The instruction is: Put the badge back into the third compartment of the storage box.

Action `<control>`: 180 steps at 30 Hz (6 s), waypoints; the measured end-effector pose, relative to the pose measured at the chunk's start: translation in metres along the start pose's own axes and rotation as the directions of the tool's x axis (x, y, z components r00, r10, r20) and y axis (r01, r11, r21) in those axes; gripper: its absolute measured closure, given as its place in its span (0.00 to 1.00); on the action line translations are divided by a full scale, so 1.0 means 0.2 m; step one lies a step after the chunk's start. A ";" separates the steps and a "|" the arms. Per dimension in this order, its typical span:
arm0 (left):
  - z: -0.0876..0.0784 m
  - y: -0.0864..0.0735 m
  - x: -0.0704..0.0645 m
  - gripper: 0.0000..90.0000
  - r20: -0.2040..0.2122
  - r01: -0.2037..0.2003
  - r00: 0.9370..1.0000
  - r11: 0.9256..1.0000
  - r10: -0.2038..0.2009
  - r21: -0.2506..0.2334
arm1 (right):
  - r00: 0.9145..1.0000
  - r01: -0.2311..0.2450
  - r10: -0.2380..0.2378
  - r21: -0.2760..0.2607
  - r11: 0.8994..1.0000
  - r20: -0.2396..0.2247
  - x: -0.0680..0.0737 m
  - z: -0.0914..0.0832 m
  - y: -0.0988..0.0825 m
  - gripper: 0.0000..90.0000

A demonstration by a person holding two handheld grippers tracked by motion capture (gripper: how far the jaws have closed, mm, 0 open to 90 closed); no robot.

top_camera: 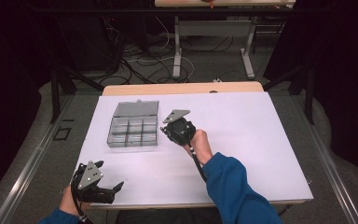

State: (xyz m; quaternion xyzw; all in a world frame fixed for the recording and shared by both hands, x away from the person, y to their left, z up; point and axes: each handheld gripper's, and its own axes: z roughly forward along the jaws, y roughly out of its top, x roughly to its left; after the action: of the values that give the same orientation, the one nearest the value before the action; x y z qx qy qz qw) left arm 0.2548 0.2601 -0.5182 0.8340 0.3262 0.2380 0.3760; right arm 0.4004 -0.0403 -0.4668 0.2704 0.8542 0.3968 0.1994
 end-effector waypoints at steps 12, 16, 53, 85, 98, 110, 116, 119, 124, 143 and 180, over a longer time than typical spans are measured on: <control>0.00 0.00 0.00 0.00 -0.001 0.004 1.000 1.000 -0.004 -0.002 | 1.000 0.001 -0.001 0.006 1.000 0.030 -0.01 0.04 0.06 0.98; 0.00 0.00 0.00 0.00 0.000 0.003 1.000 1.000 -0.003 -0.001 | 0.999 0.013 -0.013 0.005 1.000 0.040 -0.02 0.06 0.08 0.98; 0.00 0.00 0.00 0.00 0.010 0.002 1.000 1.000 -0.002 0.000 | 0.997 -0.003 0.000 0.041 0.999 0.072 -0.04 0.24 0.17 0.98; 0.00 0.00 0.00 0.00 0.008 0.001 1.000 1.000 -0.001 -0.001 | 0.998 -0.046 0.043 0.078 0.996 0.042 -0.04 0.43 0.14 0.98; 0.00 0.00 0.00 0.00 0.008 -0.001 1.000 1.000 0.001 0.001 | 0.996 -0.075 0.071 0.094 0.993 0.046 -0.04 0.49 0.12 0.98; 0.00 0.00 0.00 0.00 0.009 0.002 1.000 1.000 -0.002 -0.001 | 0.997 -0.059 0.054 0.103 0.993 0.055 -0.05 0.53 0.11 0.98; 0.00 0.00 0.00 0.00 0.009 0.001 1.000 1.000 -0.001 -0.001 | 0.995 -0.085 0.079 0.100 0.991 0.062 -0.04 0.54 0.11 0.97; 0.00 0.00 0.00 0.00 0.005 0.000 1.000 1.000 0.000 0.000 | 0.996 -0.073 0.067 0.114 0.991 0.059 -0.05 0.54 0.11 0.97; 0.00 0.00 0.00 0.00 0.008 0.001 1.000 1.000 -0.001 0.001 | 0.997 -0.061 0.055 0.115 0.992 0.057 -0.04 0.56 0.10 0.97; 0.00 0.00 0.00 0.00 0.006 -0.002 1.000 1.000 0.002 0.002 | 0.997 -0.033 0.023 0.144 0.989 0.070 -0.01 0.61 0.10 0.97; 0.00 0.00 0.00 0.00 0.004 -0.001 1.000 1.000 0.001 0.002 | 0.976 -0.049 0.068 0.093 0.994 -0.209 -0.07 0.08 -0.04 0.01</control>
State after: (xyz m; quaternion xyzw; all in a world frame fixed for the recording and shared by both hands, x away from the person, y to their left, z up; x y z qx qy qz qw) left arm 0.2552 0.2602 -0.5189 0.8350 0.3254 0.2363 0.3756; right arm 0.4179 -0.0429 -0.4809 0.2600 0.8787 0.3914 0.0836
